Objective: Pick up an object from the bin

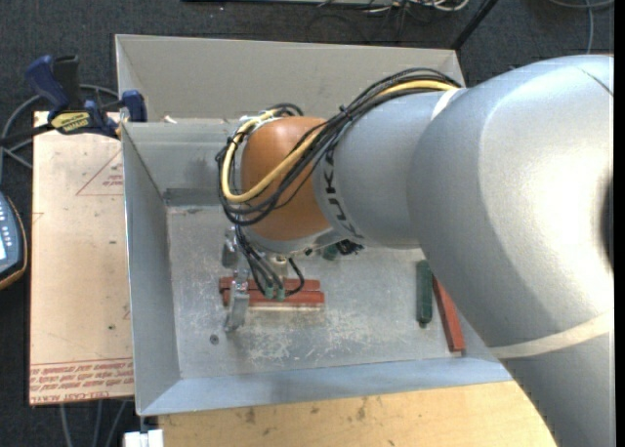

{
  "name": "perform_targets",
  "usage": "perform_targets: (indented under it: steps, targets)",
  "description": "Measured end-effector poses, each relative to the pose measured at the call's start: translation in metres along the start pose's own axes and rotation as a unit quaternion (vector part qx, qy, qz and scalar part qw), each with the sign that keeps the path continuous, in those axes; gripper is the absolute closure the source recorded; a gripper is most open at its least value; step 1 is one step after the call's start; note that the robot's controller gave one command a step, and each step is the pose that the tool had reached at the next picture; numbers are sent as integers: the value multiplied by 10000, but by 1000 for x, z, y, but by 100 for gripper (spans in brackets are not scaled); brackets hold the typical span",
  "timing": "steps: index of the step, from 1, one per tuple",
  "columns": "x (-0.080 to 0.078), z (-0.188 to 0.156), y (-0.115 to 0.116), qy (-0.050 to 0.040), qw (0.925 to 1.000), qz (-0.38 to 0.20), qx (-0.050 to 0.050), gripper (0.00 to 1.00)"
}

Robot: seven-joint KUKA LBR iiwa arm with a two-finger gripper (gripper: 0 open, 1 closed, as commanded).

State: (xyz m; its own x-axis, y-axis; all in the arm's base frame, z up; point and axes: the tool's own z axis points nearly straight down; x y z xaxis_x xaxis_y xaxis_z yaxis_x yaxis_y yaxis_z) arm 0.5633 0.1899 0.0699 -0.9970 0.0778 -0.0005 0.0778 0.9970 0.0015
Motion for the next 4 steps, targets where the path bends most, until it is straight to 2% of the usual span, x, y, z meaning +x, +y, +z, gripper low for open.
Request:
perform_targets:
  steps: [1, 2, 3, 4]
  targets:
    - [2, 0, -54, 7, 9999, -169, 16, 0]
    - [2, 0, -50, 2, 9998, -188, -1, 100]
    - [9, -120, -54, -45, 10000, -11, -11, 100]
    - [46, -95, -83, 25, 9996, -288, 14, 100]
